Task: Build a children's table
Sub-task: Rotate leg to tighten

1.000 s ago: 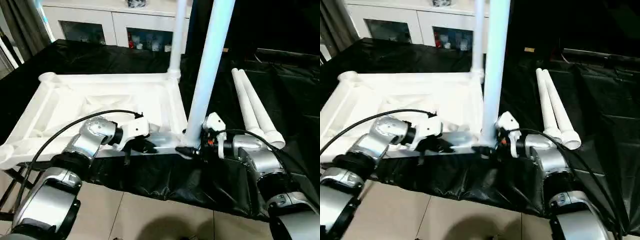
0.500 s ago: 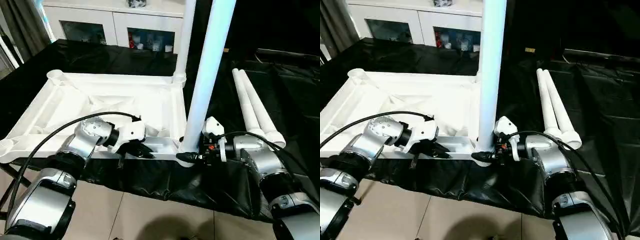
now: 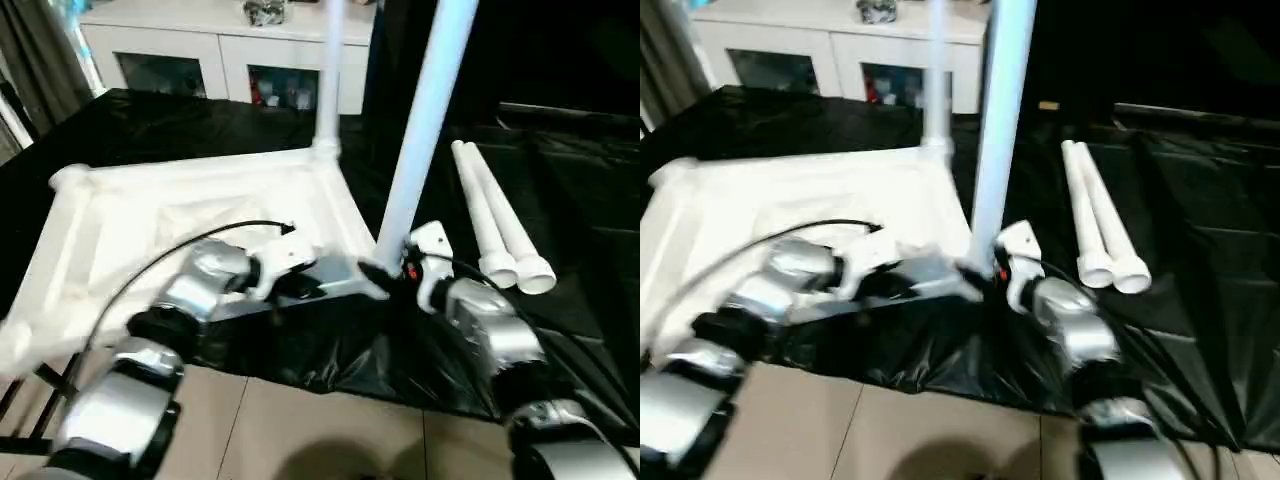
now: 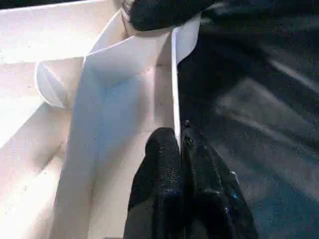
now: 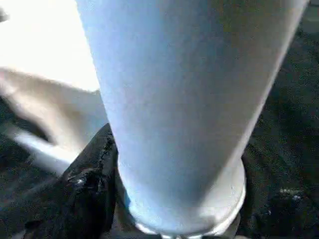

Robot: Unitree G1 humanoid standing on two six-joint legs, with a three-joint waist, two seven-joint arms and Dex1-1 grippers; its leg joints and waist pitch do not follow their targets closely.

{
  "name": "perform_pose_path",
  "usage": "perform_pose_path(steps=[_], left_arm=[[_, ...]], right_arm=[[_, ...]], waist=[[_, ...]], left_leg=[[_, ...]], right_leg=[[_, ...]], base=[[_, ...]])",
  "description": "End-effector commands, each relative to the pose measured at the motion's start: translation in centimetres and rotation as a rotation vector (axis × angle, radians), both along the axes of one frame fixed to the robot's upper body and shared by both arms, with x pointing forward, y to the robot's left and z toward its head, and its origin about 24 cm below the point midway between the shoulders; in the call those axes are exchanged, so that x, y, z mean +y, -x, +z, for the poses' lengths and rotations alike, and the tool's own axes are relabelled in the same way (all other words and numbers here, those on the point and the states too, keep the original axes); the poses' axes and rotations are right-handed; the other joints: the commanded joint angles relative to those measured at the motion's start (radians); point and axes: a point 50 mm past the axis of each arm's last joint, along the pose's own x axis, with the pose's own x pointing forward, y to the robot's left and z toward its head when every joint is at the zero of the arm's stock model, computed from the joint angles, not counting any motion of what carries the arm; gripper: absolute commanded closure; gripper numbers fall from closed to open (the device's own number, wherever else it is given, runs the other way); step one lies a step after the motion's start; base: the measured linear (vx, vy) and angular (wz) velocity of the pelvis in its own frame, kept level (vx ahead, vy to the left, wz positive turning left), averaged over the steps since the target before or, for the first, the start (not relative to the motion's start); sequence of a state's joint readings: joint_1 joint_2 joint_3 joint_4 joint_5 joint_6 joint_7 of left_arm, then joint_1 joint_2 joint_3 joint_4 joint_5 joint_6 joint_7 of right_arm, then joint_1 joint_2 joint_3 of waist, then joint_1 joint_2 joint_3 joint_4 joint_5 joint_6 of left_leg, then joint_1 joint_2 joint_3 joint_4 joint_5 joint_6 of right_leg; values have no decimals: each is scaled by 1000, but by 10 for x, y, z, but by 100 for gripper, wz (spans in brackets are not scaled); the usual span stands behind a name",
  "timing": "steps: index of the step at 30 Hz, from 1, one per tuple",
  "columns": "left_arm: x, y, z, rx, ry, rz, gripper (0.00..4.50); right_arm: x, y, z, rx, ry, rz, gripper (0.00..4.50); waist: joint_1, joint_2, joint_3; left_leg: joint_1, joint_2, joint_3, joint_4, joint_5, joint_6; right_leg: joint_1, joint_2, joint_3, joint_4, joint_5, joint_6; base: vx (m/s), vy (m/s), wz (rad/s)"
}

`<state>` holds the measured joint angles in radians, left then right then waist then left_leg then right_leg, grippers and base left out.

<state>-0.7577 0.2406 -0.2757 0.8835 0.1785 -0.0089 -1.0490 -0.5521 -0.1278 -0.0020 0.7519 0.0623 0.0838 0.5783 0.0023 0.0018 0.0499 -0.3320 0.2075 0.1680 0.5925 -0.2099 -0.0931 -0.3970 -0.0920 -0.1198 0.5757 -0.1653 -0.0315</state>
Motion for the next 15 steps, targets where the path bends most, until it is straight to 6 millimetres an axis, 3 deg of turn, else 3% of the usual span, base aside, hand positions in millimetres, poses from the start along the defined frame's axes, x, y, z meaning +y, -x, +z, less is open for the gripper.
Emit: perform_pose_path(steps=[1,2,6,8,10,12,15], left_arm=[[-44,4,2,-18,41,-69,450],[-49,3,1,-29,41,-49,450],[-55,2,3,-47,43,-35,450],[-53,1,4,-58,44,-40,450],[-50,1,5,-63,45,-43,450],[-46,2,6,-69,51,-64,450],[-30,3,8,-66,46,-107,450]], right_arm=[[44,8,-15,76,5,57,176],[54,6,-12,61,10,29,176],[66,2,-6,7,13,10,176],[67,1,-3,-15,2,15,120],[65,0,-1,-19,-5,25,100],[61,1,-1,-32,3,51,77],[40,3,-1,-44,29,153,77]], waist=[[-11,12,-48],[-16,6,-48],[-30,9,-48],[-37,9,-46],[-38,10,-49],[-37,10,-50],[-31,7,-55]], left_leg=[[3,10,-10,-71,-337,33],[9,9,-9,-69,-360,34],[14,9,-14,-72,-403,46],[17,10,-15,-73,-431,53],[6,15,-17,-80,-411,57],[3,17,-17,-84,-405,58],[-4,19,-13,-85,-366,71]], right_leg=[[35,-52,26,-113,-605,-70],[29,-52,24,-120,-613,-65],[30,-54,14,-130,-614,-58],[31,-55,10,-135,-614,-58],[40,-59,16,-127,-571,-74],[42,-60,23,-121,-539,-91],[48,-63,37,-105,-463,-130]], base=[[0,0,0],[0,0,0],[0,0,0],[0,0,0],[0,0,0],[0,0,0],[0,0,0]])
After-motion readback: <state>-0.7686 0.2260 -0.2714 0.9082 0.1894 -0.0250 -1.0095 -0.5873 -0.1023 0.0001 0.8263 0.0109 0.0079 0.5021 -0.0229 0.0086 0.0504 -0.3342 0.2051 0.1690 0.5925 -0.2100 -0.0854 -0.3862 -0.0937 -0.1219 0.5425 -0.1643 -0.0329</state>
